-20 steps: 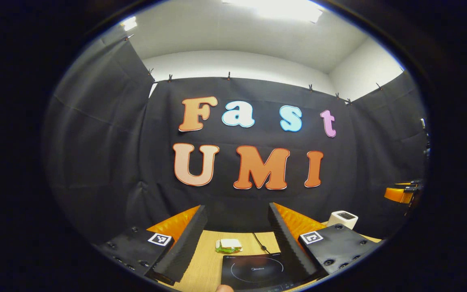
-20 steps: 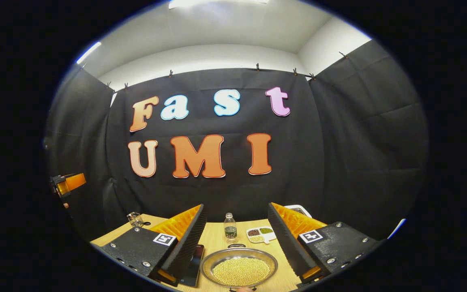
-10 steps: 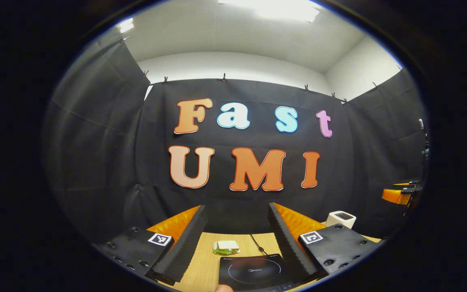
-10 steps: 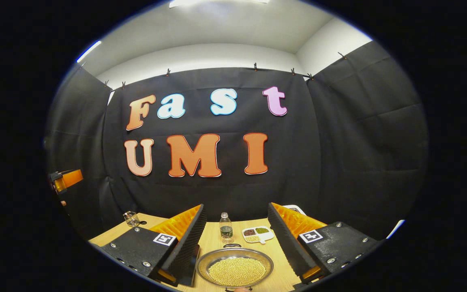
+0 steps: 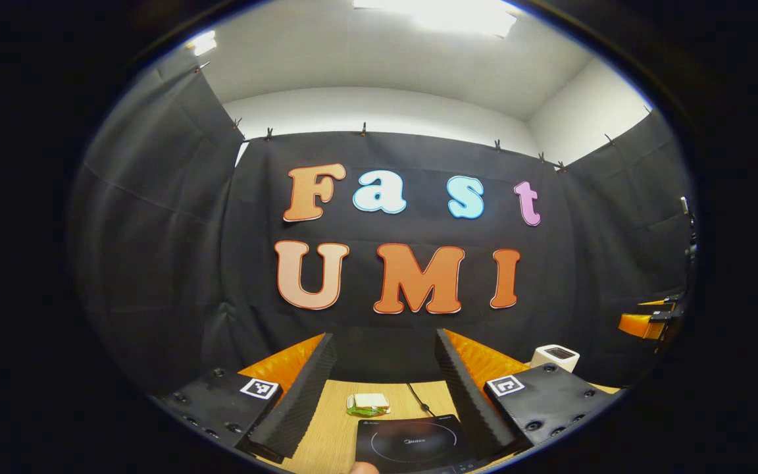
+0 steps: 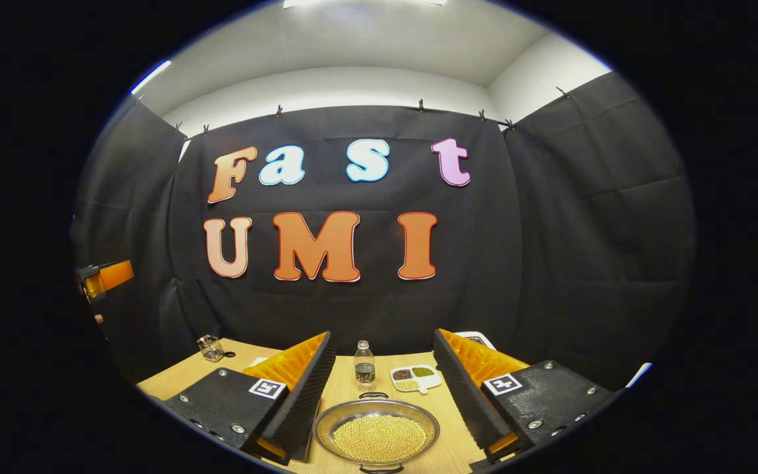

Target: First push the handle of the pot to place it horizontally, then grasp the pot with both hands and set it on the induction cooktop.

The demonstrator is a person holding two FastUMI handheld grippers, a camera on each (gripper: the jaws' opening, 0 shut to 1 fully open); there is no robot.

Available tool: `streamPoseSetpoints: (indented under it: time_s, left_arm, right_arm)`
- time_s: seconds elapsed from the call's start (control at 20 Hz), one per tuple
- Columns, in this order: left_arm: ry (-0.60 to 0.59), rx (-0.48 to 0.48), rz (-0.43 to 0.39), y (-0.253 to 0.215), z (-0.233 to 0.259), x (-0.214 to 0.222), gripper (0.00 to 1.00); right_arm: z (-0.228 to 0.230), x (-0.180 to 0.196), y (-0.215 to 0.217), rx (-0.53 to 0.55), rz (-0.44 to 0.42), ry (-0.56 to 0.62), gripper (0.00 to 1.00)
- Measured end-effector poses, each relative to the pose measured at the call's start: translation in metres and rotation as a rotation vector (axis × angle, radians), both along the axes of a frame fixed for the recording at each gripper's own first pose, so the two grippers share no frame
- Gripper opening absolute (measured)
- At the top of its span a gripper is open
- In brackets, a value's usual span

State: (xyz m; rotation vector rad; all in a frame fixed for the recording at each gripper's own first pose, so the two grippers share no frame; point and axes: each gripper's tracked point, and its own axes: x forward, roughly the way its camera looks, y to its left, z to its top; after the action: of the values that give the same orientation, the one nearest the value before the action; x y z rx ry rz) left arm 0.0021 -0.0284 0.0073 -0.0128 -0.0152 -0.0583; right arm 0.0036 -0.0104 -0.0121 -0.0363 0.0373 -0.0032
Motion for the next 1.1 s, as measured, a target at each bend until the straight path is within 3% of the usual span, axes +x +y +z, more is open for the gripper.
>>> streamPoseSetpoints:
  time_s: [0.05,0.25,0.4,0.55,0.75,0.85,1.1]
  left_arm:
    - [0.003,-0.001,-0.003,-0.001,-0.002,0.001,1.0]
    - [0.01,-0.008,-0.006,0.0,-0.006,0.001,1.0]
    - [0.005,-0.005,0.012,0.009,-0.006,-0.001,1.0]
    - [0.009,-0.009,0.017,0.011,-0.008,0.002,1.0]
    - [0.019,-0.02,0.019,0.014,-0.014,0.006,1.0]
    - [0.026,-0.023,0.023,0.017,-0.016,0.006,1.0]
    - [0.045,-0.043,0.023,0.018,-0.025,0.009,0.96]
  right_arm:
    - [-0.001,0.0,0.002,0.007,0.01,-0.001,0.95]
    - [-0.011,-0.001,0.015,0.066,0.076,0.035,0.7]
    - [-0.028,-0.001,0.022,0.086,0.106,0.09,0.63]
    - [-0.044,0.002,0.015,0.051,0.077,0.112,0.36]
    - [-0.065,0.003,0.019,0.086,0.083,0.151,0.05]
    - [-0.075,0.003,0.016,0.072,0.074,0.162,0.0]
    - [-0.106,-0.004,0.017,0.025,0.072,0.191,0.0]
